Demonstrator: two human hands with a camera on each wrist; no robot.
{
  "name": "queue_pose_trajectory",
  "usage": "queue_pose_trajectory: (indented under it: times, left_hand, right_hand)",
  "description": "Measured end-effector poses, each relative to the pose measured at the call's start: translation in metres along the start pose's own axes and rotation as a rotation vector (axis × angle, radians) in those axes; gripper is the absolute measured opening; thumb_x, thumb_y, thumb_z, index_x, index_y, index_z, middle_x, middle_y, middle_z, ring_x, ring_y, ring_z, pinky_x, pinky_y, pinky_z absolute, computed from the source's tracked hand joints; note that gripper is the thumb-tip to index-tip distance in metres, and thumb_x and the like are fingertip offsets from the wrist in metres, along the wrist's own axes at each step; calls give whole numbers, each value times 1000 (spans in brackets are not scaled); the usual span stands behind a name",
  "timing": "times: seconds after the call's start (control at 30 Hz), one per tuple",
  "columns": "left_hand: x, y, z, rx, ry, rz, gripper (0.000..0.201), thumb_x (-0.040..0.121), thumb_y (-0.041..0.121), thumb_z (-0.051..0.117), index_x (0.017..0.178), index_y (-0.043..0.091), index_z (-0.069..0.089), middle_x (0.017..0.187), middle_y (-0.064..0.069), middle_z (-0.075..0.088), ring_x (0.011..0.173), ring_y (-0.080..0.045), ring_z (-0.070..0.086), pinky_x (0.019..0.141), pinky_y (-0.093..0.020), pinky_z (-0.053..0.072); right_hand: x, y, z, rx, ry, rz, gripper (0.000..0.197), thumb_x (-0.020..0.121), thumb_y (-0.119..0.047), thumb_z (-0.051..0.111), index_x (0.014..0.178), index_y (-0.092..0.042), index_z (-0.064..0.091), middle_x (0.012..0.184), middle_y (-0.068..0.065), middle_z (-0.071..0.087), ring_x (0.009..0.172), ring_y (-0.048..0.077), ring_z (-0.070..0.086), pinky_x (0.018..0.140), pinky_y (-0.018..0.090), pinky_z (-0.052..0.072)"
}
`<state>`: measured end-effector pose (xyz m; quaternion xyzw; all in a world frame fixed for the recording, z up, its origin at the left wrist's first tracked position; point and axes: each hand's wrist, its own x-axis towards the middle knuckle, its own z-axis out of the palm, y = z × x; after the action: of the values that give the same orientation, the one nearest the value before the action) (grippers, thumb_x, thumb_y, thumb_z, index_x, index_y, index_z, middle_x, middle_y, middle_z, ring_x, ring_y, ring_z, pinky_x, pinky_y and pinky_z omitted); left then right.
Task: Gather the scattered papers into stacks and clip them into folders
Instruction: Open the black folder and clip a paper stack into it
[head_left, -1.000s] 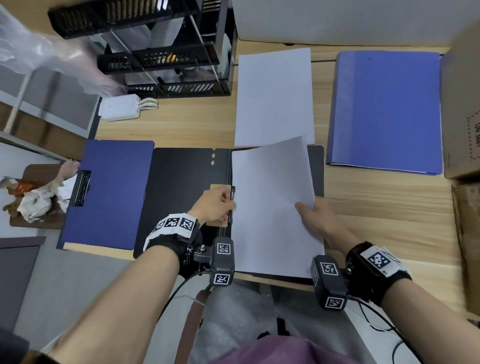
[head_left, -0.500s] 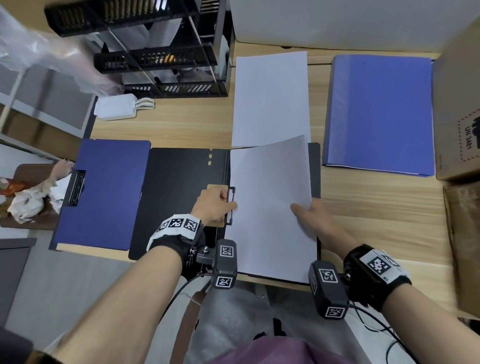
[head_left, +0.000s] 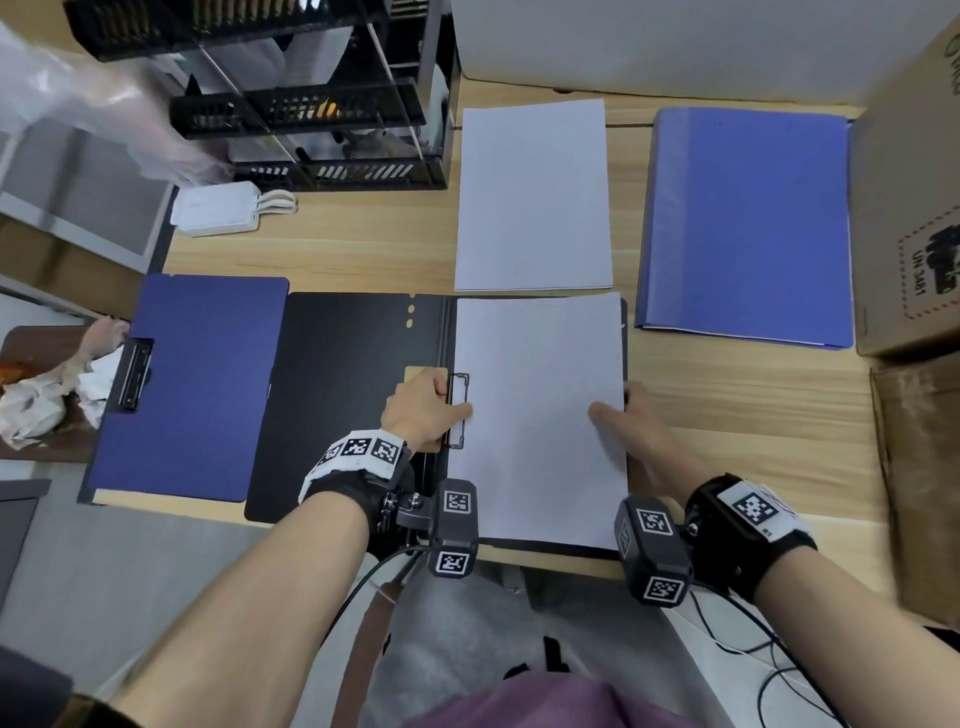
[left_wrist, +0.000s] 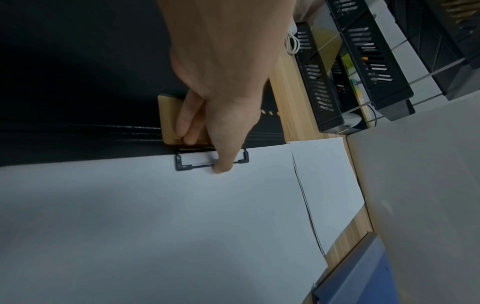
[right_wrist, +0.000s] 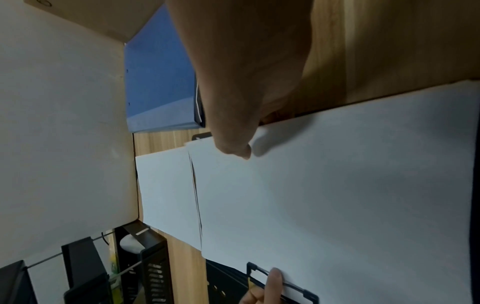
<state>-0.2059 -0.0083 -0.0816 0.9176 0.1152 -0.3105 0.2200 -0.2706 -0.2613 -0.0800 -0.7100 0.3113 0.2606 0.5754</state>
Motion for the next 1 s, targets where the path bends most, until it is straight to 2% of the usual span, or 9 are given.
queue_pose_trajectory:
  times: [0.07,0.13,0.23,0.33,0.5,0.67,0.77,0.83,1.0]
  left_hand:
    - [-1,0,2,3,5,19,41,77,37,70,109,24,47,102,0,53,89,-28,61,80,-39,52]
    - [-2,0,3,19,16,123,66,83,28,66,138,31,30,110,-4,46,94,-26,53,74,-38,48]
    - [-3,1,1,140,-43,255,75,91,25,54,151,39,12,125,-8,39,111,-25,43,78,-40,49]
    - [3,-2,-2,201,-110,240,74,94,32,49,154,36,6,135,-7,35,118,-22,40,85,-40,47]
    - [16,3,-18,264,-222,215,77,93,40,47,153,41,-2,149,-12,30,129,-36,40,98,-48,40]
    - [26,-9,-36,62,-294,248,60,99,31,33,155,35,11,141,-9,49,127,-31,48,106,-45,40]
    - [24,-37,-57,-164,-164,202,52,98,17,35,150,22,32,139,-3,52,129,-26,47,107,-39,39]
    - [23,-66,-74,-223,-46,170,47,98,13,38,144,18,42,119,0,56,120,-24,52,97,-33,42]
    - [24,-162,-108,-328,182,-44,43,94,9,46,137,12,50,133,-15,46,121,-32,51,101,-35,41]
  right_hand:
    - [0,2,-7,13,71,6,46,96,-17,52,137,-14,32,104,0,56,103,23,57,95,41,47]
    - [-2,3,-11,11,113,-21,48,97,-13,50,141,-14,31,99,-2,52,102,21,53,88,31,44]
    - [-3,2,-8,2,145,-61,43,96,-5,48,137,-12,38,95,-2,50,87,12,51,71,20,42]
    - [-2,4,-3,-71,160,-82,40,94,-7,50,133,-12,44,96,-2,46,87,13,49,71,19,41]
    - [1,0,5,-236,341,-79,45,80,-18,54,125,-17,55,101,3,60,100,27,58,85,50,51]
    - [-1,-20,25,-358,377,-157,40,84,-9,49,122,-12,58,107,12,58,100,31,56,88,47,49]
    - [-2,-44,53,-306,161,-122,26,93,-7,44,108,-17,63,101,7,61,87,21,56,76,32,45]
    - [3,-58,78,-338,6,-78,21,95,-12,46,103,-24,62,102,4,62,86,19,56,74,29,43]
    - [9,-89,146,-387,-36,-47,45,96,-13,45,139,-14,34,119,9,51,95,22,54,75,32,43]
